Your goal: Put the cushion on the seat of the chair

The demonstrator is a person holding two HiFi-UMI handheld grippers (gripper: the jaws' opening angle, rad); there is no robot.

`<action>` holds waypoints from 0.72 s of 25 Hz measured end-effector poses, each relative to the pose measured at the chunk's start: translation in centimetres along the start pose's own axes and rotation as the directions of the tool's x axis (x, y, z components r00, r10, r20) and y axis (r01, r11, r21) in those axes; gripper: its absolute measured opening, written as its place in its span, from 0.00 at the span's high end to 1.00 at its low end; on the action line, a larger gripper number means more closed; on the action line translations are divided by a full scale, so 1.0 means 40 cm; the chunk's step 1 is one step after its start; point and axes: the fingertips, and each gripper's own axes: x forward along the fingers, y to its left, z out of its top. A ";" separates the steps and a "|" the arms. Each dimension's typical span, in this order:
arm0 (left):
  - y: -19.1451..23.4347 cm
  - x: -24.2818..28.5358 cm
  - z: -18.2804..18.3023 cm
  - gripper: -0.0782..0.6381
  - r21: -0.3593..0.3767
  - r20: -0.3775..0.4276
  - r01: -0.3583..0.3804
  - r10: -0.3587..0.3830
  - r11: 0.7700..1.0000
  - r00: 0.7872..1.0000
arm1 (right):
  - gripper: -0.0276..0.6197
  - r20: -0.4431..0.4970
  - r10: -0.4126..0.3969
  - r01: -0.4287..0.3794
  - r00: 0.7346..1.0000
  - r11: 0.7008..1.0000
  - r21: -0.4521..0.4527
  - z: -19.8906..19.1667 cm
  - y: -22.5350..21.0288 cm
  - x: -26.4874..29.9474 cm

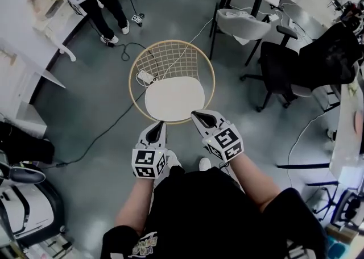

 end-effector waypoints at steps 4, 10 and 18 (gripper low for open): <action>-0.070 -0.007 0.003 0.87 -0.017 0.002 -0.022 0.022 1.000 1.000 | 0.94 -0.006 0.039 -0.039 0.999 0.999 0.000 -0.020 -0.006 -0.059; -0.209 0.009 -0.018 0.87 -0.002 0.007 -0.054 0.054 0.999 0.999 | 0.94 0.002 0.092 -0.092 0.996 0.996 -0.013 -0.076 -0.054 -0.154; -0.280 -0.009 -0.052 0.87 -0.011 0.015 -0.079 0.079 0.997 0.997 | 0.94 0.000 0.120 -0.120 0.993 0.992 -0.031 -0.113 -0.050 -0.220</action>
